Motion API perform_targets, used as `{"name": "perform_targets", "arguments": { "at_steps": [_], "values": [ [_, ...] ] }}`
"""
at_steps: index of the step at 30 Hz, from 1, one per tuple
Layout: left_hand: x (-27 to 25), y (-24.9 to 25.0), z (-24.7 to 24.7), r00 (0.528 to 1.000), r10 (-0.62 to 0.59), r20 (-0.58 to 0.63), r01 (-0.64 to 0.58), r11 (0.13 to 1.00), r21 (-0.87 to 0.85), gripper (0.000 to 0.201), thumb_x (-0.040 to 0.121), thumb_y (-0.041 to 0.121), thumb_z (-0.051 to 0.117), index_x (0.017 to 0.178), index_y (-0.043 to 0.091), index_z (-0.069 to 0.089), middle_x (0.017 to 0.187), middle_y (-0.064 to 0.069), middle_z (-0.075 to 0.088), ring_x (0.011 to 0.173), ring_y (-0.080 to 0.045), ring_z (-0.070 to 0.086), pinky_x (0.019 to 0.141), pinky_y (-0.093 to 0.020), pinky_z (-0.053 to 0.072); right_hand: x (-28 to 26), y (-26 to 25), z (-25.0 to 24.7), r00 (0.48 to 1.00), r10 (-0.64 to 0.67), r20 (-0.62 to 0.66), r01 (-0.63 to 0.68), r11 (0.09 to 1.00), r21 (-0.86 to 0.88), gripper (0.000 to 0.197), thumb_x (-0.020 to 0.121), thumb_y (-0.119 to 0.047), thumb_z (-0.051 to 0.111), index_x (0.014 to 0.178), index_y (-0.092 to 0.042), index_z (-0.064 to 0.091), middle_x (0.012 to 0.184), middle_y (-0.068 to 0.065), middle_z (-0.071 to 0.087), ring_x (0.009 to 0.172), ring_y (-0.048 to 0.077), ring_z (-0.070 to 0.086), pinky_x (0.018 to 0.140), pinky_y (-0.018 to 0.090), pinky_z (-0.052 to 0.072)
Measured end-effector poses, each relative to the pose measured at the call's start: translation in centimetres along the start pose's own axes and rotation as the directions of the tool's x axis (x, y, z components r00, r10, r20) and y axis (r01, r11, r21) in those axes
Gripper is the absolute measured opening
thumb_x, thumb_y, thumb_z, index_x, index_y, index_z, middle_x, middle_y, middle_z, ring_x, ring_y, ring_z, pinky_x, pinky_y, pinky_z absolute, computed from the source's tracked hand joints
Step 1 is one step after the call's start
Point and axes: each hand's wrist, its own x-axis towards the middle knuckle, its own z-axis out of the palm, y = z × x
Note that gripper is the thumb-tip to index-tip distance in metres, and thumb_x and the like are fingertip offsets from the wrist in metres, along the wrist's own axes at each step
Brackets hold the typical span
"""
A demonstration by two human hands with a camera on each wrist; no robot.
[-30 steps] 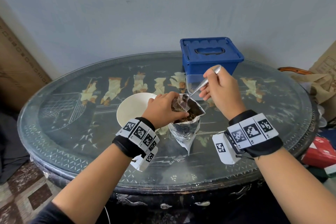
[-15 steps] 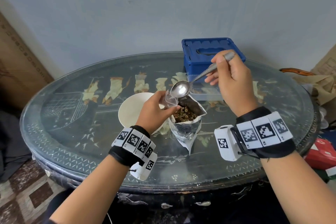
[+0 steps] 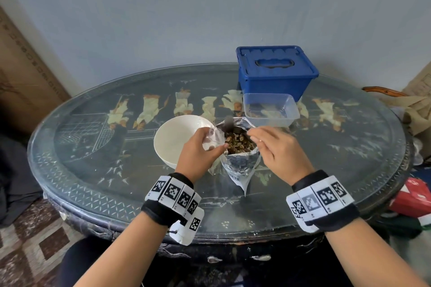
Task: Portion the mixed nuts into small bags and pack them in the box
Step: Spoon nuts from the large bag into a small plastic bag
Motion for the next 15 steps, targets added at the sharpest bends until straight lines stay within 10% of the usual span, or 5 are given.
{"name": "perform_targets", "arguments": {
  "at_steps": [15],
  "values": [
    [0.1, -0.5, 0.3, 1.0, -0.007, 0.015, 0.007, 1.0, -0.008, 0.052, 0.08, 0.035, 0.069, 0.122, 0.012, 0.05, 0.12, -0.003, 0.06, 0.115, -0.015, 0.053, 0.08, -0.003, 0.032, 1.0, 0.3, 1.0, 0.918, 0.39, -0.073, -0.374, 0.912, 0.169, 0.046, 0.093, -0.036, 0.03, 0.089, -0.002, 0.061, 0.063, 0.009, 0.065, 0.059, 0.025, 0.064, 0.058, 0.033, 0.049]
  ]
}}
